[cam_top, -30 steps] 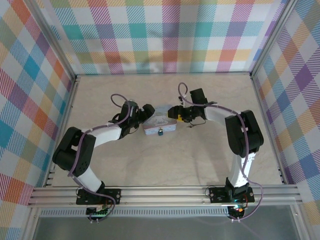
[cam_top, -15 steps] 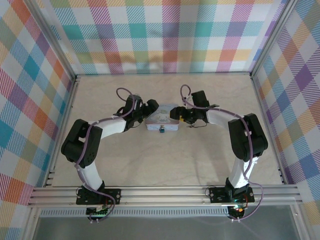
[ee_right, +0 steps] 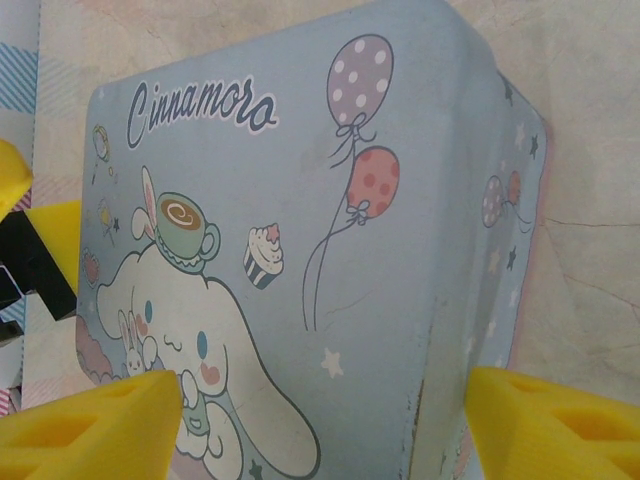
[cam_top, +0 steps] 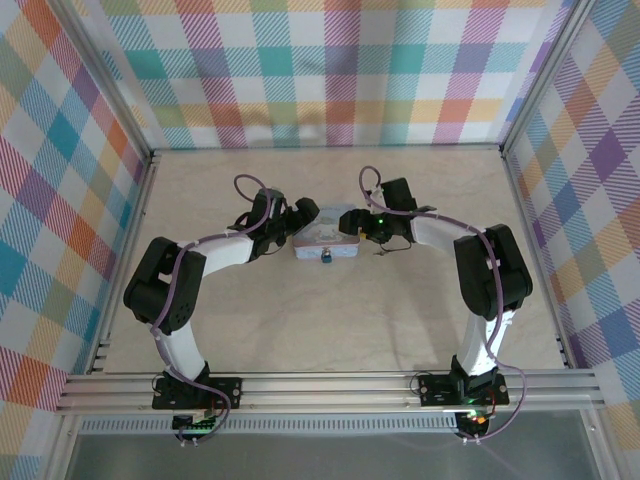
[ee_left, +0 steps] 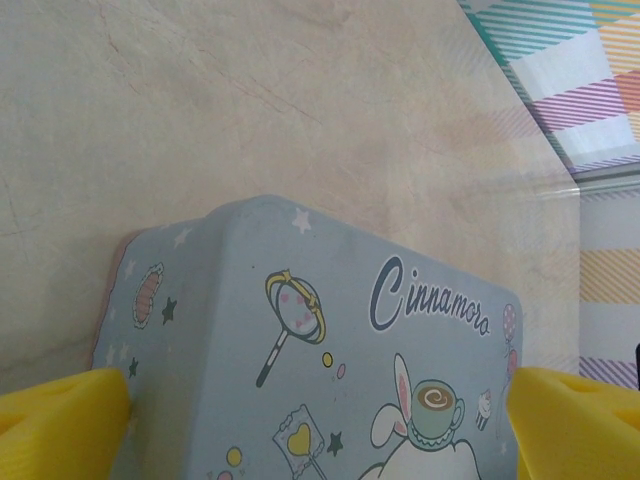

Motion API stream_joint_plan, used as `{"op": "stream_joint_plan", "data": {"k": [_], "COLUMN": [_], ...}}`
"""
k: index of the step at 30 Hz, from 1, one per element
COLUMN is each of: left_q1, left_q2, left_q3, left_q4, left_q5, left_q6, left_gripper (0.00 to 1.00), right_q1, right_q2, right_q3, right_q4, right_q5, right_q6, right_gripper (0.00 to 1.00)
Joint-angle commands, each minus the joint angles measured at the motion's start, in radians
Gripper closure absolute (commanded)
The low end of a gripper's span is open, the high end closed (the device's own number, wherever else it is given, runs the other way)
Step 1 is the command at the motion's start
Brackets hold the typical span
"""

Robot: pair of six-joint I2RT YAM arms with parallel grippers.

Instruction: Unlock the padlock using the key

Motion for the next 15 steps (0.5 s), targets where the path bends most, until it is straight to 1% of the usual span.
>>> {"op": "stream_joint_plan", "data": {"k": [1,9,12,15], "left_q1": [0.019,0.038,0.037,0.023], "left_q2": [-0.055,-0.167,-0.223,-0.282], "left_q3": [-0.015,-0.073,-0.081,-0.097], "left_q4": [-0.033,-0.089,-0.166,-0.252], "left_q5": [0.022,-0.013,-0.031,-0.05], "left_q6": [0.018,0.053,0.07,0.086], "left_gripper": [0.03,0.02,0.04,0.05], "right_q1": [0.015,0.0,-0.002,-0.002], "right_q2": [-0.053,-0.166,-0.207,-0.244], "right_q3": [-0.02,-0.042,-0.037,-0.024], "right_q4": [-0.015,-0.117,-0.194,-0.296], "right_q5": [0.017,0.137,0.209,0.307], "right_q6": [-0.021,-0.058,-0.075,-0.078], "right_gripper": [0.24,0.23,0.24,0.26]}}
